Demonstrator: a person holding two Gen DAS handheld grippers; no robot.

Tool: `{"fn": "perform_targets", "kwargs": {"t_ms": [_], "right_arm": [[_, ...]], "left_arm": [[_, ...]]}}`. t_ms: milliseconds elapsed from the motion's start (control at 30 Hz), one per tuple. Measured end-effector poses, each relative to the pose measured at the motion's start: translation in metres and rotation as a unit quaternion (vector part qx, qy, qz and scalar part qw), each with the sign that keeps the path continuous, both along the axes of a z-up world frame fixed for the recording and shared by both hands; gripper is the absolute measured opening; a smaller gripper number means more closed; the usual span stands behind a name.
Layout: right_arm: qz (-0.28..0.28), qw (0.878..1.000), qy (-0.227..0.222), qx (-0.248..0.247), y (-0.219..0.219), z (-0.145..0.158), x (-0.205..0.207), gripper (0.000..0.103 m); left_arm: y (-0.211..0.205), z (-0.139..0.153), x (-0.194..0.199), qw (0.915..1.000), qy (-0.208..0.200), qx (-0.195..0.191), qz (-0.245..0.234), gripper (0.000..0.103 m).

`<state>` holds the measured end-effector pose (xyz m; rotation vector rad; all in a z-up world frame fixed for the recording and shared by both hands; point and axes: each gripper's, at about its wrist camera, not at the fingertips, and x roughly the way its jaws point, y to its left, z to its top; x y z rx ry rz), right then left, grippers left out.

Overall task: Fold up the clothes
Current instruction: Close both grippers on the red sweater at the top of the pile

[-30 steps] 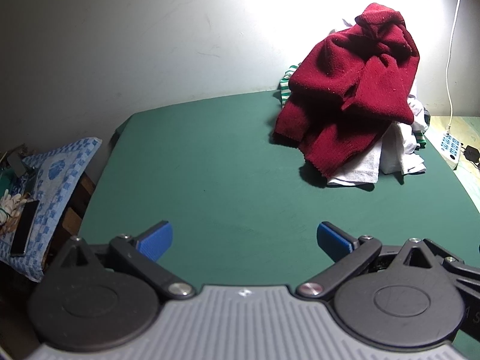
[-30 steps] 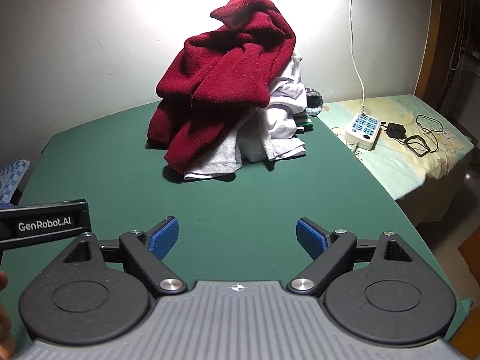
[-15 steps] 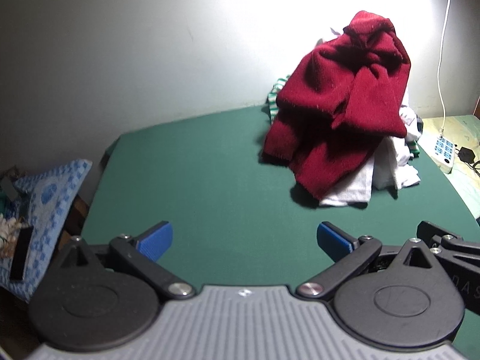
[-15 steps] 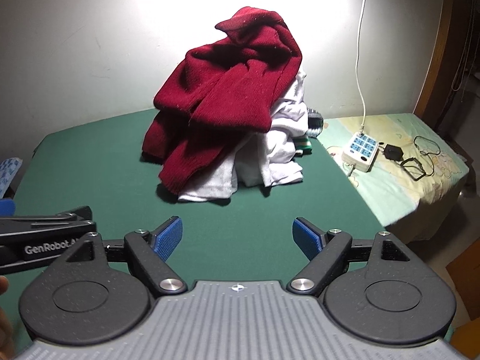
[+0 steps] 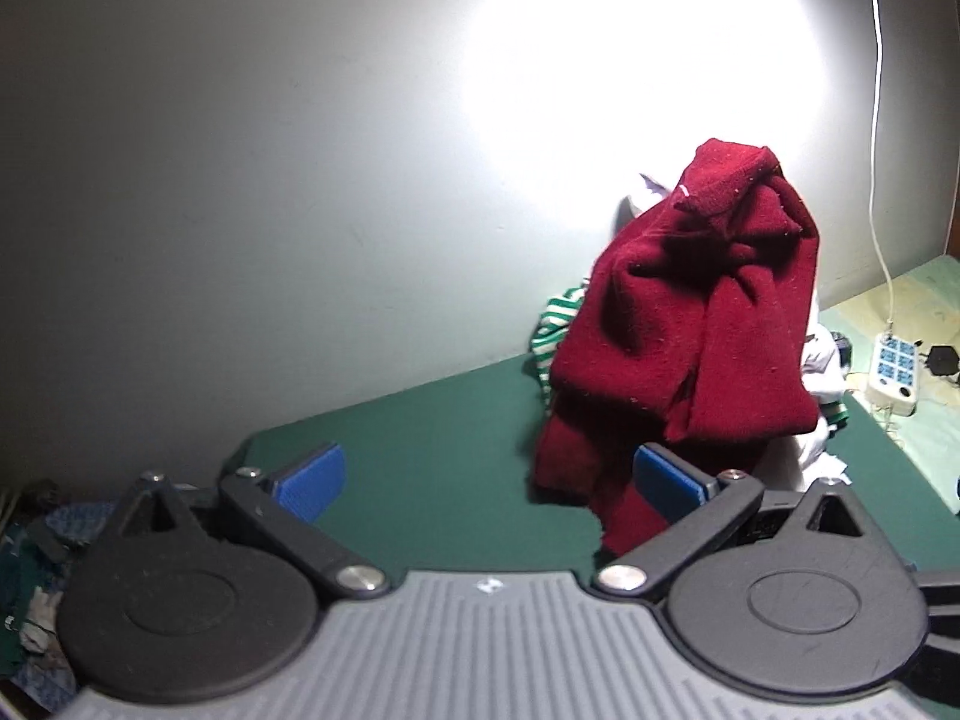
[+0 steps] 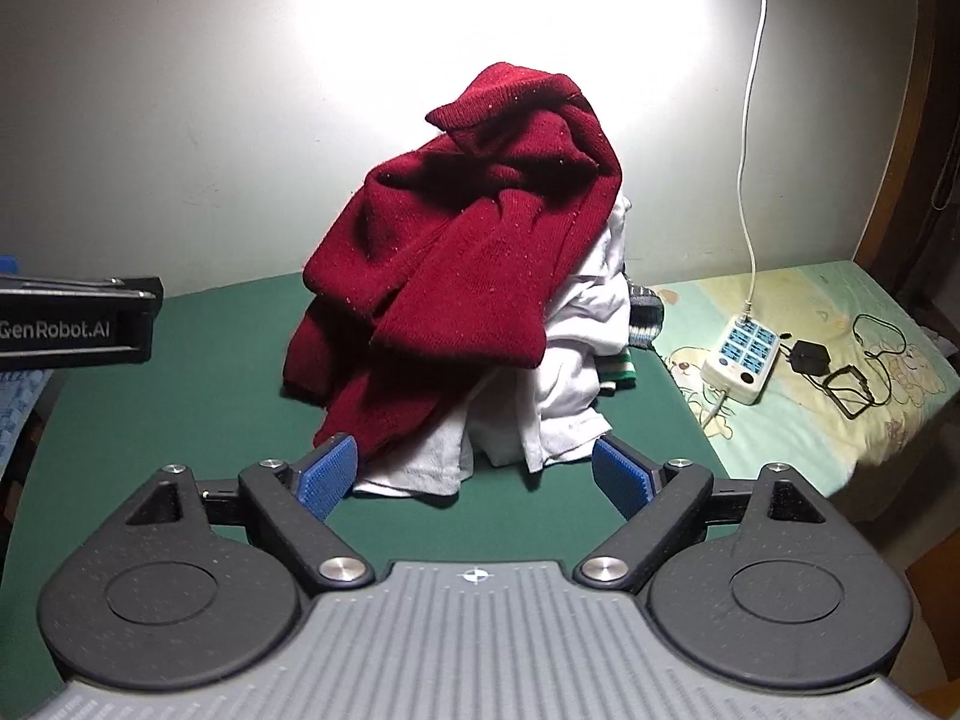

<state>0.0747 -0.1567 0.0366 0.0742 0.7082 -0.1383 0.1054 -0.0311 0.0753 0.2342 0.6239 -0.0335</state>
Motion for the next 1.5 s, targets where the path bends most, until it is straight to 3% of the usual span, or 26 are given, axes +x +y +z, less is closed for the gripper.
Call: {"fn": "perform_targets", "kwargs": {"t_ms": [133,300,500,700,833,967,1200,1400,1500], "right_arm": [[0.011,1.000,0.009,0.001,-0.017,-0.001,0.018,0.091],[0.012,0.999,0.016,-0.033,-0.045,-0.003,0.060,0.079],[0.001,0.999,-0.008,-0.033,-0.085,0.000,0.129,0.057],[-0.030,0.999,-0.015,-0.017,-0.116,0.002,0.180,0.021],[-0.027,0.998,-0.052,0.002,-0.126,0.015,0.198,0.021],[-0.036,0.996,-0.077,0.008,-0.131,0.022,0.212,0.037],[-0.019,0.993,-0.111,-0.039,-0.139,0.017,0.227,0.038],[0.000,0.993,-0.112,-0.038,-0.154,-0.001,0.247,0.038],[-0.020,0.994,-0.102,-0.034,-0.155,-0.002,0.243,0.038]], "left_arm": [[-0.012,-0.023,0.011,0.9993,0.032,-0.014,-0.011,0.102],[-0.039,-0.046,0.044,0.9986,0.041,-0.006,-0.033,0.102],[-0.067,-0.045,0.087,0.9976,0.026,-0.017,-0.062,0.102],[-0.089,-0.038,0.131,0.9980,0.002,-0.023,-0.058,0.102],[-0.101,-0.030,0.158,0.9979,-0.016,-0.032,-0.053,0.102],[-0.120,-0.022,0.181,0.9955,-0.015,-0.057,-0.075,0.102],[-0.148,-0.038,0.215,0.9964,-0.018,-0.017,-0.081,0.102],[-0.149,-0.038,0.237,0.9957,-0.011,-0.039,-0.084,0.102],[-0.147,-0.036,0.235,0.9956,0.002,-0.044,-0.082,0.102]]}}
